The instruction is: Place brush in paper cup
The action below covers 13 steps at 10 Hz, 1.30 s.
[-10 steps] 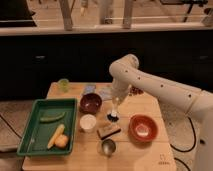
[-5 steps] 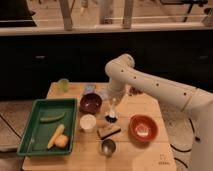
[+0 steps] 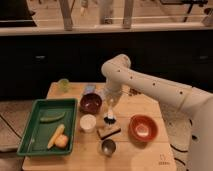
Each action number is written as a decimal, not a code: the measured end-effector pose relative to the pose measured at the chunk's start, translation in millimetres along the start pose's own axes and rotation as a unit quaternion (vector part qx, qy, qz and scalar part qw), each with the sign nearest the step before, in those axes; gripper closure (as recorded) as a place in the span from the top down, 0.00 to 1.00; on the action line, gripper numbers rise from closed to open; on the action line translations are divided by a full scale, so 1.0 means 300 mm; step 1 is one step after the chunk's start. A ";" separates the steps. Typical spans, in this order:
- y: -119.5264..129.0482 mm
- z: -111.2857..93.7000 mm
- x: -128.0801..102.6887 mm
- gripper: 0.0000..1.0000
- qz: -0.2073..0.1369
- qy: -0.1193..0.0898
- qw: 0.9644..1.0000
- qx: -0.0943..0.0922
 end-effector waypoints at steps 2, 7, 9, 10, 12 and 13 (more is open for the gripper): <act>-0.030 0.003 -0.027 0.01 -0.013 -0.004 1.000 0.000; -0.109 0.013 -0.095 0.01 -0.051 -0.016 0.999 0.001; -0.141 0.014 -0.117 0.01 -0.062 -0.021 0.998 0.002; -0.146 0.011 -0.129 0.01 -0.069 -0.024 0.997 0.002; -0.159 0.010 -0.142 0.01 -0.077 -0.030 0.997 0.002; -0.181 0.010 -0.153 0.01 -0.084 -0.033 0.996 0.002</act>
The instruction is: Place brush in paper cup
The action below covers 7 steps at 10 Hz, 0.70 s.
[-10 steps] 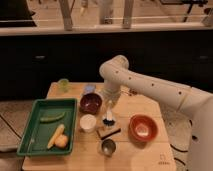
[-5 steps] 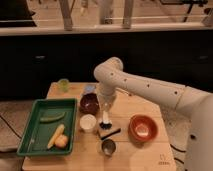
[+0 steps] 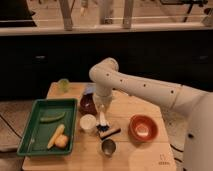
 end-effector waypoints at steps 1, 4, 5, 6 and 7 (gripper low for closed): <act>-0.029 0.009 -0.005 0.01 -0.006 -0.004 1.000 0.001; -0.057 0.022 -0.015 0.01 -0.017 -0.014 1.000 0.002; -0.071 0.025 -0.018 0.01 -0.021 -0.016 1.000 0.003; -0.082 0.028 -0.022 0.01 -0.023 -0.019 1.000 0.004; -0.081 0.031 -0.024 0.01 -0.025 -0.021 0.999 0.003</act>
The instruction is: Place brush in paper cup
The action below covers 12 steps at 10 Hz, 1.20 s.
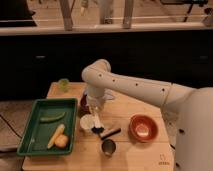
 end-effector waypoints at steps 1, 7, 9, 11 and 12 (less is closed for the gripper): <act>-0.009 0.001 -0.002 0.01 -0.003 -0.002 1.000 0.000; -0.015 0.012 -0.003 0.01 -0.009 -0.017 1.000 0.001; -0.010 0.016 -0.004 0.01 -0.010 -0.023 1.000 0.003; -0.016 0.021 -0.001 0.01 -0.011 -0.027 1.000 0.003; -0.017 0.023 0.000 0.01 -0.012 -0.029 0.999 0.003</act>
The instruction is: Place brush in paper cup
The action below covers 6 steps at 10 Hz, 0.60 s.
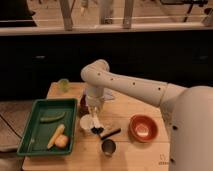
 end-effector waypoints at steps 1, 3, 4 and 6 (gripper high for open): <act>0.003 0.002 0.001 0.01 0.000 -0.003 1.000 0.001; 0.006 0.004 0.004 0.01 0.001 -0.006 1.000 0.001; -0.002 0.007 0.008 0.01 -0.001 -0.009 1.000 0.002; 0.000 0.008 0.010 0.01 -0.001 -0.013 1.000 0.002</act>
